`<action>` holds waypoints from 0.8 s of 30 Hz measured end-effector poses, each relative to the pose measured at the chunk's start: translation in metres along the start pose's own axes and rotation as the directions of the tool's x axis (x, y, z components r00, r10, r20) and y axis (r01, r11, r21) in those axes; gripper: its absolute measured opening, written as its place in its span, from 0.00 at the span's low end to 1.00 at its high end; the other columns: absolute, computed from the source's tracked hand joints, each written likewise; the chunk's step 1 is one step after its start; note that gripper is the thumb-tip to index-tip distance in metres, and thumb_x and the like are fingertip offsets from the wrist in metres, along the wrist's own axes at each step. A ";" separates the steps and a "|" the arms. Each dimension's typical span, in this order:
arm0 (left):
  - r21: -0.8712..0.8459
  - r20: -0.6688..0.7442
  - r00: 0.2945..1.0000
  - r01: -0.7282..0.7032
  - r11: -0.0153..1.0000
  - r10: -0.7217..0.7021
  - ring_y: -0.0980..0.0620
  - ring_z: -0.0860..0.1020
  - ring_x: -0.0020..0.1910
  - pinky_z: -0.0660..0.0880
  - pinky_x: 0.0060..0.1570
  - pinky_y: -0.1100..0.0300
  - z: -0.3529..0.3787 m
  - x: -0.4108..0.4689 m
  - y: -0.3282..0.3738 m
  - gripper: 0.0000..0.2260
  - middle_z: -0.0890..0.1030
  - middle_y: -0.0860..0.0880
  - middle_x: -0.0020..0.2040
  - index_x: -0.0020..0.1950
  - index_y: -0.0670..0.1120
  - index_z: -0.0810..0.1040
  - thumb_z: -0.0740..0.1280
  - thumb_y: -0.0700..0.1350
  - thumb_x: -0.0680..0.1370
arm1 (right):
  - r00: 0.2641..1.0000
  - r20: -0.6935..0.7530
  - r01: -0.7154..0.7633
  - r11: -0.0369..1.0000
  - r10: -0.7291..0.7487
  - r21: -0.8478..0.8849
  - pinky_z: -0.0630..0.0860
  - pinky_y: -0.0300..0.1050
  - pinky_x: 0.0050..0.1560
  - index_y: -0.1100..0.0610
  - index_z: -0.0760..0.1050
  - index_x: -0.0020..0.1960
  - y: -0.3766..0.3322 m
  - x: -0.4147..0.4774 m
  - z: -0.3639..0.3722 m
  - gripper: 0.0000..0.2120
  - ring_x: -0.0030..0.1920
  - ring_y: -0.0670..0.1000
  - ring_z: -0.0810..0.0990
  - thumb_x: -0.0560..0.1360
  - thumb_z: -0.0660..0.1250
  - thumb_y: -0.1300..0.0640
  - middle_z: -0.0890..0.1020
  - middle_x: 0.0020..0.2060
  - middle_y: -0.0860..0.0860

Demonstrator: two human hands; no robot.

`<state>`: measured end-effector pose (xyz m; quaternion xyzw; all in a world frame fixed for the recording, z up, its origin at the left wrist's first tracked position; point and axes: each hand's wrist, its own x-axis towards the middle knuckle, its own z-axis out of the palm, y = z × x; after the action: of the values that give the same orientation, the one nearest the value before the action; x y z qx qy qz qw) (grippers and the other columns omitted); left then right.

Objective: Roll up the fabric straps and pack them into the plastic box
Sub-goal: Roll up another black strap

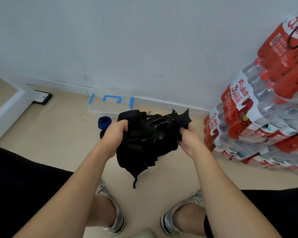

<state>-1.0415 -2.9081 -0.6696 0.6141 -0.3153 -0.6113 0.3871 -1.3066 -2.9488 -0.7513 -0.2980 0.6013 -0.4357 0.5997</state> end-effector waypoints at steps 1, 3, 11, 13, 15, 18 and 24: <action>-0.033 0.026 1.000 0.016 0.999 -0.016 0.51 0.63 0.29 0.64 0.32 0.58 -0.006 -0.002 0.000 0.11 0.63 0.53 0.29 0.27 0.54 0.61 0.64 0.44 0.59 | 0.989 -0.145 -0.004 0.999 -0.002 -0.037 0.84 0.47 0.45 0.53 0.82 0.66 0.003 0.004 -0.004 0.11 0.50 0.53 0.88 0.88 0.63 0.57 0.89 0.49 0.51; -0.111 0.065 0.997 0.059 0.992 -0.052 0.52 0.65 0.25 0.66 0.27 0.62 -0.022 -0.004 0.004 0.11 0.64 0.53 0.27 0.26 0.52 0.63 0.66 0.44 0.54 | 0.887 -0.461 -0.063 0.978 -0.037 -0.200 0.82 0.55 0.60 0.55 0.76 0.75 0.010 0.013 -0.027 0.18 0.59 0.58 0.84 0.87 0.65 0.52 0.85 0.58 0.53; -0.048 0.177 0.978 0.120 0.992 -0.110 0.42 0.80 0.33 0.78 0.36 0.57 -0.044 0.005 0.006 0.14 0.81 0.40 0.39 0.37 0.41 0.82 0.67 0.48 0.59 | 0.980 -0.142 0.081 0.930 -0.140 -0.358 0.87 0.51 0.53 0.51 0.69 0.80 -0.008 0.015 -0.020 0.27 0.56 0.57 0.86 0.83 0.71 0.59 0.83 0.59 0.53; -0.082 0.173 0.974 0.159 0.984 -0.143 0.43 0.81 0.33 0.80 0.36 0.58 -0.038 0.007 -0.004 0.13 0.83 0.41 0.39 0.38 0.41 0.83 0.66 0.48 0.62 | 0.999 0.011 0.036 0.925 -0.035 -0.379 0.86 0.45 0.49 0.50 0.64 0.81 -0.008 0.005 -0.001 0.34 0.55 0.55 0.85 0.79 0.73 0.65 0.81 0.63 0.55; -0.099 0.185 0.969 0.182 0.978 -0.161 0.43 0.83 0.36 0.81 0.38 0.57 -0.034 0.011 -0.012 0.14 0.85 0.41 0.42 0.40 0.42 0.85 0.66 0.49 0.64 | 0.978 0.181 -0.011 0.889 0.105 -0.458 0.83 0.52 0.62 0.46 0.67 0.81 -0.006 -0.007 0.011 0.40 0.66 0.55 0.81 0.74 0.77 0.65 0.77 0.71 0.53; -0.074 0.176 0.968 0.193 0.978 -0.178 0.44 0.86 0.38 0.83 0.38 0.56 -0.029 0.016 -0.014 0.13 0.87 0.42 0.45 0.41 0.45 0.88 0.69 0.51 0.67 | 0.761 0.560 -0.108 0.915 0.327 -0.388 0.79 0.56 0.68 0.40 0.73 0.77 -0.013 -0.024 0.024 0.39 0.69 0.54 0.81 0.69 0.82 0.54 0.80 0.72 0.53; -0.015 0.127 0.970 0.209 0.978 -0.205 0.46 0.88 0.41 0.84 0.41 0.54 -0.029 0.021 -0.009 0.14 0.88 0.43 0.48 0.41 0.49 0.85 0.69 0.59 0.72 | 0.670 0.615 -0.032 0.844 0.415 -0.535 0.86 0.58 0.56 0.46 0.64 0.80 -0.042 -0.036 0.044 0.45 0.60 0.61 0.88 0.72 0.82 0.67 0.83 0.65 0.61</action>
<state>-1.0123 -2.9192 -0.6894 0.5986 -0.2646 -0.6900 0.3093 -1.2670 -2.9426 -0.6932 -0.5028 0.4438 -0.0426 0.7406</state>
